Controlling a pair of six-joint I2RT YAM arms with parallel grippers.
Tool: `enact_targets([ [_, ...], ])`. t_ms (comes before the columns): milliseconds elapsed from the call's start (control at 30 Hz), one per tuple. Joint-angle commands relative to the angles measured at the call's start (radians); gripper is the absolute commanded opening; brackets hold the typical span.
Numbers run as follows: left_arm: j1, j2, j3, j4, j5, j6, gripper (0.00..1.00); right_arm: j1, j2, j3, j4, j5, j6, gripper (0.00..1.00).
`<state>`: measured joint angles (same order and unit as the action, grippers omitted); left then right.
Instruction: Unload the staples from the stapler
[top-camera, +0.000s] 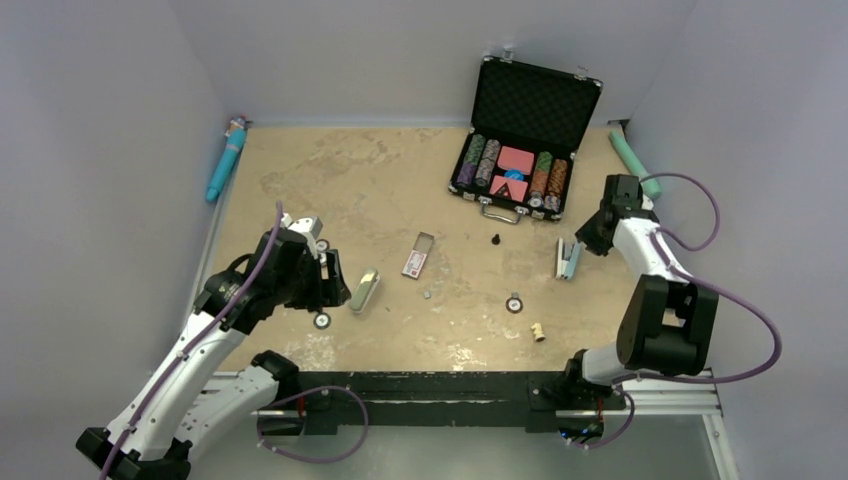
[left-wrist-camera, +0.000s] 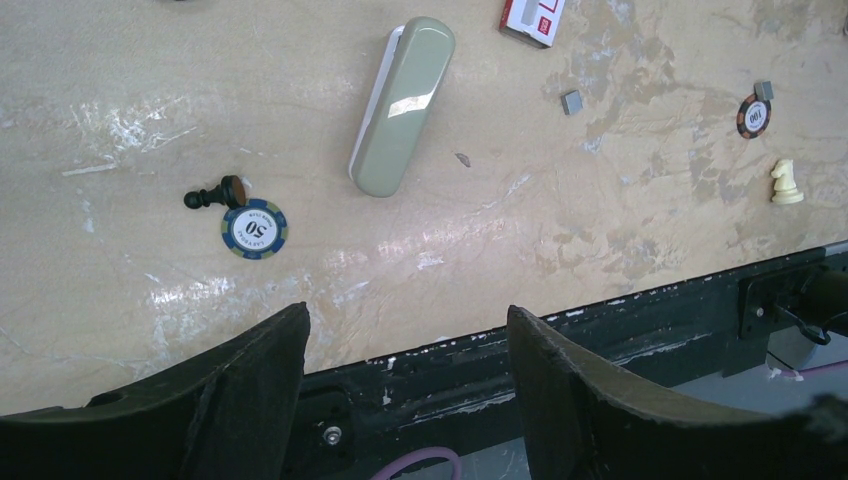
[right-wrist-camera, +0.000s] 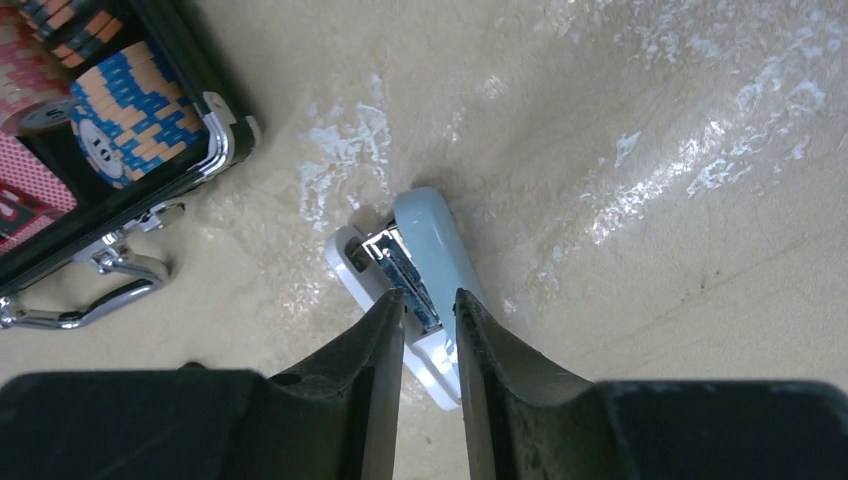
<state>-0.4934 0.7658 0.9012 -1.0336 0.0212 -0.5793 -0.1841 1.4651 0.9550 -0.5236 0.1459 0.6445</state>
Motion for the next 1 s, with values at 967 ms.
enact_targets([
  [967, 0.001, -0.028, -0.004, 0.017, -0.047, 0.009, 0.75, 0.171, 0.082, 0.11, -0.01, -0.039, -0.08, 0.26],
])
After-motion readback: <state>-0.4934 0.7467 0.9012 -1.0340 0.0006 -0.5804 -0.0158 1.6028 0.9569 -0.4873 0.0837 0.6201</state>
